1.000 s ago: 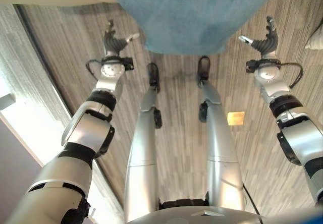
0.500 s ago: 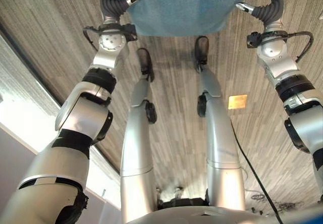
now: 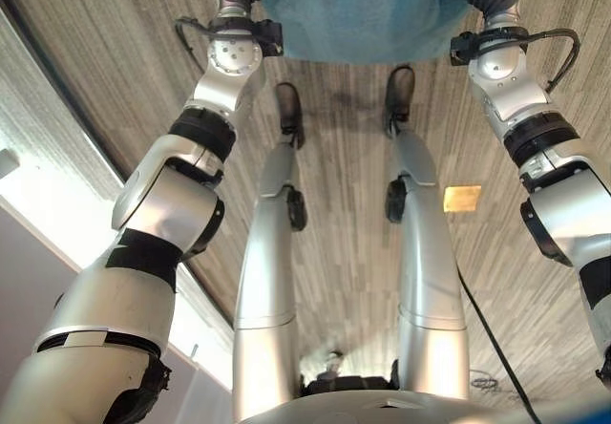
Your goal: Pick up all the scattered cushions and arrange them neatly on the sofa.
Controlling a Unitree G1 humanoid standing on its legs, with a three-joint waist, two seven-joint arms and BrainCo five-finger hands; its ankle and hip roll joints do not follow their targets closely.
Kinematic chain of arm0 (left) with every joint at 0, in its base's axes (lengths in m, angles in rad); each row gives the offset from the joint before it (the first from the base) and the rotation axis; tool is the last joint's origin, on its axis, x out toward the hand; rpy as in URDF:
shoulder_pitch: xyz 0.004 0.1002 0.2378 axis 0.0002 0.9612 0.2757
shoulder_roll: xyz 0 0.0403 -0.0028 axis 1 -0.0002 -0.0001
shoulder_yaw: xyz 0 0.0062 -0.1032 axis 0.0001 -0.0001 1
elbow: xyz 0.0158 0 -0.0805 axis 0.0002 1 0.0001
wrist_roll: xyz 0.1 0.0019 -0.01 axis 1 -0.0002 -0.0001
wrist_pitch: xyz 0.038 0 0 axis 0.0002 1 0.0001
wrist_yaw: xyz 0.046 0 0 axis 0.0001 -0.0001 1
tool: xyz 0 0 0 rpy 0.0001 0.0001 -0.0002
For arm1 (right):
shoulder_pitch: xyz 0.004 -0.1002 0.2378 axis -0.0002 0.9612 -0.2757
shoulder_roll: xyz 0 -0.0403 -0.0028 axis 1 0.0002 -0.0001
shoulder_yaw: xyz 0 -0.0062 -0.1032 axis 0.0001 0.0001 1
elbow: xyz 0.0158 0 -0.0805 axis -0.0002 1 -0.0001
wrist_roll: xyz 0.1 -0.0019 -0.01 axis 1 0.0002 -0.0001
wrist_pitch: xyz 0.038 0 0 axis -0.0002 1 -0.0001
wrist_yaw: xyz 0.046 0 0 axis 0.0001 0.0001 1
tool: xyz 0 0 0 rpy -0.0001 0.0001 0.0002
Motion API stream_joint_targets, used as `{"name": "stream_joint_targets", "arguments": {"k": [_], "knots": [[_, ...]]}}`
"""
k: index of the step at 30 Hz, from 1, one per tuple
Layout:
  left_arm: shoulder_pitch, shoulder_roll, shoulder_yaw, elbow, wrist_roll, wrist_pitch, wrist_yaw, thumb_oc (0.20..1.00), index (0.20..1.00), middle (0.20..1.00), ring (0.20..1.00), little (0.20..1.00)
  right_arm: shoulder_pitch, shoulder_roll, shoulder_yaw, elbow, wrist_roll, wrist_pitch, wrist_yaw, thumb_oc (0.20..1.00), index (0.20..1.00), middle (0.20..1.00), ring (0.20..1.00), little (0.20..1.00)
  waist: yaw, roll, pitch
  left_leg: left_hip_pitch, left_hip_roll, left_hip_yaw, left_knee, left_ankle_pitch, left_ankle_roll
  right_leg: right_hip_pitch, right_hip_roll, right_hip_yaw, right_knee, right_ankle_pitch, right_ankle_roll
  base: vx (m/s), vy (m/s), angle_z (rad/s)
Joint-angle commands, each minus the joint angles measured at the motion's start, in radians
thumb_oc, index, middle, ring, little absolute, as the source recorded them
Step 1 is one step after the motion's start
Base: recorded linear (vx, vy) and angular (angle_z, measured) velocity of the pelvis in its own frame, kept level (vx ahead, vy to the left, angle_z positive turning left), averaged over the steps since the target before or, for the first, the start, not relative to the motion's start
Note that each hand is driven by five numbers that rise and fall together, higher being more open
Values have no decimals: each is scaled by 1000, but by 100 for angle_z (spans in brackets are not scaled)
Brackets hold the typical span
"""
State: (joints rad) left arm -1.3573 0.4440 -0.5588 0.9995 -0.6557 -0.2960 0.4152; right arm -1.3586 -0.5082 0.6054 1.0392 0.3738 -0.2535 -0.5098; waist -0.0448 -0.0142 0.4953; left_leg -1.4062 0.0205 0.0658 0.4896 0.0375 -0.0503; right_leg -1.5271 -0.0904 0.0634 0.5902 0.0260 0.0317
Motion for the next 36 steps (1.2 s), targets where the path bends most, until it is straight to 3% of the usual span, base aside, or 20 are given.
{"name": "stream_joint_targets", "arguments": {"k": [1, 7, 15, 18, 19, 21, 24, 25, 33, 36], "knots": [[4, -50, 30, -93, 23, -96, 0, 200, 200, 200, 200, 200, -18, 138, 87, -109, -25, -63, 55, 200, 200, 200, 200, 200, -17, 48, -91, -19, -31, -70, 50, -53, 27, 31, 11, -48, 33, -51, 61, 10, -9, 4], [133, -17, 43, -287, 105, -113, 16, 200, 200, 200, 200, 200, 101, 93, 5, -293, -36, -92, 61, 200, 200, 200, 200, 200, -16, 39, -114, 29, -30, -74, 33, -51, 21, 84, 14, -65, 21, -53, 58, 0, 0, 0], [498, -11, 158, -665, 247, -119, 27, 200, 200, 200, 200, 200, 455, -6, -187, -714, -170, -120, 82, 200, 200, 200, 200, 200, -25, 33, -119, 200, -15, -87, -57, -42, 0, 262, 12, -88, -58, -58, 54, -14, -22, 3], [619, -40, 208, -780, 275, -120, 25, 200, 200, 200, 200, 200, 575, -16, -247, -839, -239, -124, 86, 200, 200, 200, 200, 200, -24, 30, -118, 288, -7, -94, -127, -17, -14, 355, 7, -100, -118, -51, 55, -59, -55, 0], [681, -47, 222, -837, 290, -124, 18, 200, 200, 200, 200, 200, 639, -19, -277, -908, -260, -131, 91, 200, 200, 200, 200, 200, -21, 28, -112, 337, -4, -91, -168, 27, -19, 407, 3, -113, -156, -23, 48, -78, -88, 3], [712, -57, 230, -853, 282, -124, 11, 200, 200, 200, 200, 200, 675, -15, -293, -934, -274, -128, 90, 200, 200, 200, 200, 200, -21, 29, -111, 380, -5, -93, -193, 38, -23, 446, 5, -117, -178, -18, 48, -34, -59, 6], [854, -59, 226, -874, 288, -121, -38, 200, 200, 200, 200, 200, 824, 6, -298, -984, -311, -118, 120, 200, 200, 200, 200, 200, -12, 23, -142, 615, 0, -100, -303, 67, -43, 673, 11, -144, -277, -22, 43, 41, -73, 3], [856, -59, 226, -875, 288, -121, -38, 200, 200, 200, 200, 200, 826, 7, -298, -986, -311, -118, 120, 200, 200, 200, 200, 200, -12, 23, -138, 622, 0, -101, -306, 68, -43, 680, 11, -145, -280, -21, 43, 68, -58, -5], [1097, -76, 220, -802, 257, -92, -138, 200, 200, 200, 200, 200, 1097, 25, -287, -956, -314, -81, 216, 200, 200, 200, 200, 200, -14, 8, -215, 1011, 22, -99, -434, 72, -49, 1096, 24, -177, -431, -22, 50, 148, -37, 4], [1148, -41, 234, -791, 286, -87, -162, 200, 200, 200, 200, 200, 1167, 0, -313, -962, -325, -72, 241, 200, 200, 200, 200, 200, -19, 6, -241, 1123, 31, -94, -461, 64, -54, 1215, 38, -175, -466, -31, 51, 152, -36, 11]]}}
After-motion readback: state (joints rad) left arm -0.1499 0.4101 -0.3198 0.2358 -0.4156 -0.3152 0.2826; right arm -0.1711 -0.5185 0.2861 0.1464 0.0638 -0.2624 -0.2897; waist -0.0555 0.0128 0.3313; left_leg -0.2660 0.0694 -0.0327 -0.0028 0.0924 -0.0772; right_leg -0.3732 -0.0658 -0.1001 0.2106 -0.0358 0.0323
